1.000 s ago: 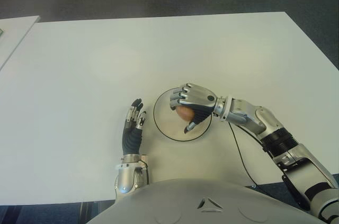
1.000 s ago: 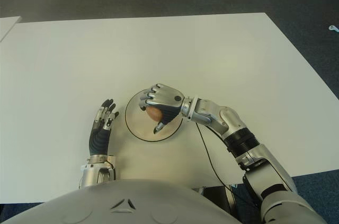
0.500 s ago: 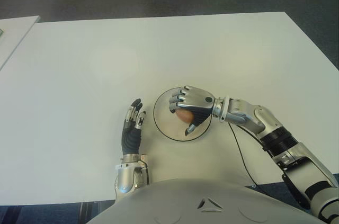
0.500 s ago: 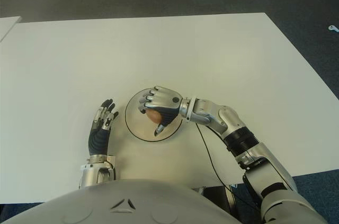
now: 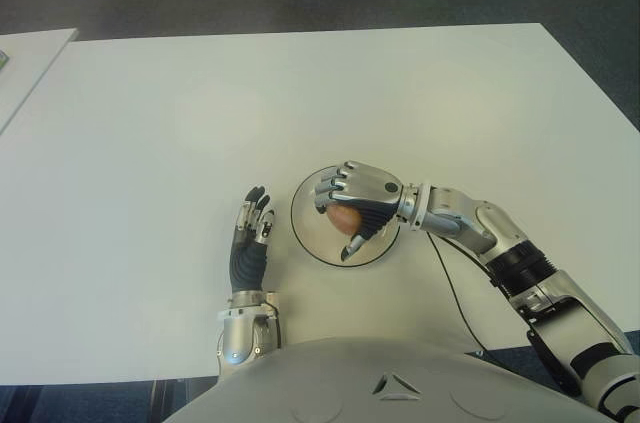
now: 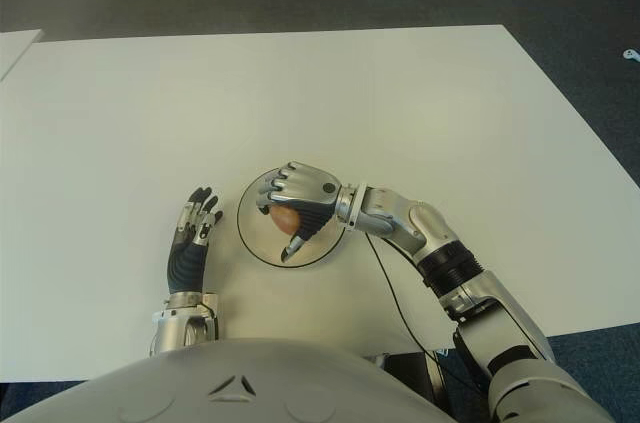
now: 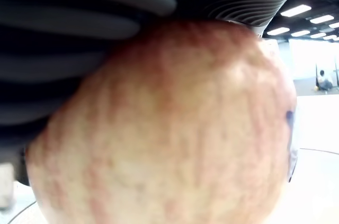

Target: Put the apples into the plate.

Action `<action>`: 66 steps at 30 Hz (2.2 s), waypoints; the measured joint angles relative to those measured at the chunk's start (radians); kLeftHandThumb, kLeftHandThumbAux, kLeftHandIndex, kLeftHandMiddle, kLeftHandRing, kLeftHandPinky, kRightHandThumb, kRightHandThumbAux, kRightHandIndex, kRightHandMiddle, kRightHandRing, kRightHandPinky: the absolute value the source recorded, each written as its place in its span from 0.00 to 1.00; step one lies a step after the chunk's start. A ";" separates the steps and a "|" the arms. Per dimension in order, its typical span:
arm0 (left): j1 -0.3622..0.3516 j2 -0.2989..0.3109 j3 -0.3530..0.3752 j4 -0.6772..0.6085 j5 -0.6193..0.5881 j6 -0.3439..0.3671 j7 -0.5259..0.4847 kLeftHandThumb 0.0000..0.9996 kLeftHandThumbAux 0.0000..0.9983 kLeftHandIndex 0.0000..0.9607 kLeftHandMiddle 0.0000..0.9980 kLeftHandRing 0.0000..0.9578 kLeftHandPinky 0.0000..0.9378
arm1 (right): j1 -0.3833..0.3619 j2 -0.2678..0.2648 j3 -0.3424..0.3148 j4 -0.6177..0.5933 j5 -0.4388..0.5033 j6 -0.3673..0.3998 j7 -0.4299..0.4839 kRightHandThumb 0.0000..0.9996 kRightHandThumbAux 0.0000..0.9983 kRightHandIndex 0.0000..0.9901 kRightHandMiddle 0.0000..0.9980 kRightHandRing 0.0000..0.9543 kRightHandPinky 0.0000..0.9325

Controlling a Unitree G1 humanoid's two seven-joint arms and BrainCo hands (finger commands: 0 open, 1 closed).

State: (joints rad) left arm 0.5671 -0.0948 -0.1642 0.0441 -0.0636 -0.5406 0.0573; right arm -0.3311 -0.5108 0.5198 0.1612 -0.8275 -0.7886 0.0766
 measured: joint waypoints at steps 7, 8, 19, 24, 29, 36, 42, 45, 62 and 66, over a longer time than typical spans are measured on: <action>-0.008 -0.002 0.007 0.009 -0.024 -0.007 -0.001 0.16 0.47 0.06 0.06 0.07 0.11 | 0.000 -0.018 -0.004 -0.010 0.040 0.000 0.052 0.09 0.37 0.00 0.00 0.00 0.00; -0.009 -0.002 0.008 0.011 -0.027 -0.010 -0.001 0.15 0.48 0.06 0.06 0.07 0.12 | 0.000 -0.018 -0.006 -0.011 0.046 0.000 0.055 0.09 0.37 0.00 0.00 0.00 0.00; -0.023 -0.003 0.016 0.034 -0.031 -0.025 -0.001 0.14 0.48 0.05 0.06 0.08 0.14 | 0.000 -0.019 -0.015 -0.011 0.080 0.000 0.069 0.09 0.35 0.00 0.00 0.00 0.00; -0.024 -0.003 0.018 0.036 -0.015 -0.025 -0.001 0.13 0.49 0.05 0.05 0.08 0.13 | 0.000 -0.018 -0.020 -0.011 0.087 0.000 0.072 0.09 0.35 0.00 0.00 0.00 0.00; -0.025 -0.003 0.021 0.038 -0.006 -0.033 -0.001 0.14 0.50 0.05 0.05 0.08 0.13 | 0.001 -0.018 -0.022 -0.007 0.091 0.000 0.072 0.09 0.35 0.00 0.00 0.00 0.00; -0.025 -0.003 0.026 0.050 0.018 -0.050 0.000 0.14 0.50 0.05 0.06 0.08 0.12 | 0.005 -0.017 -0.030 -0.004 0.099 0.004 0.073 0.09 0.34 0.00 0.00 0.00 0.00; -0.026 -0.003 0.026 0.063 0.003 -0.081 0.000 0.16 0.48 0.07 0.06 0.07 0.12 | 0.022 0.010 -0.061 0.009 0.204 0.071 0.105 0.10 0.34 0.00 0.00 0.00 0.00; -0.026 -0.003 0.026 0.065 -0.021 -0.090 -0.001 0.17 0.46 0.08 0.06 0.08 0.14 | 0.049 0.057 -0.096 0.008 0.327 0.153 0.130 0.11 0.33 0.00 0.00 0.00 0.00; -0.026 -0.003 0.024 0.079 -0.067 -0.128 -0.010 0.16 0.38 0.10 0.08 0.08 0.13 | 0.190 0.274 -0.400 -0.006 0.998 0.538 0.231 0.10 0.37 0.00 0.00 0.00 0.00; -0.025 -0.004 0.021 0.080 -0.069 -0.127 -0.011 0.15 0.37 0.09 0.07 0.06 0.10 | 0.220 0.292 -0.518 0.083 1.112 0.598 0.241 0.10 0.35 0.00 0.00 0.00 0.00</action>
State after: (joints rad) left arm 0.5422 -0.0991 -0.1429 0.1244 -0.1330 -0.6677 0.0458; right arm -0.1115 -0.2191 0.0017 0.2437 0.2842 -0.1903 0.3175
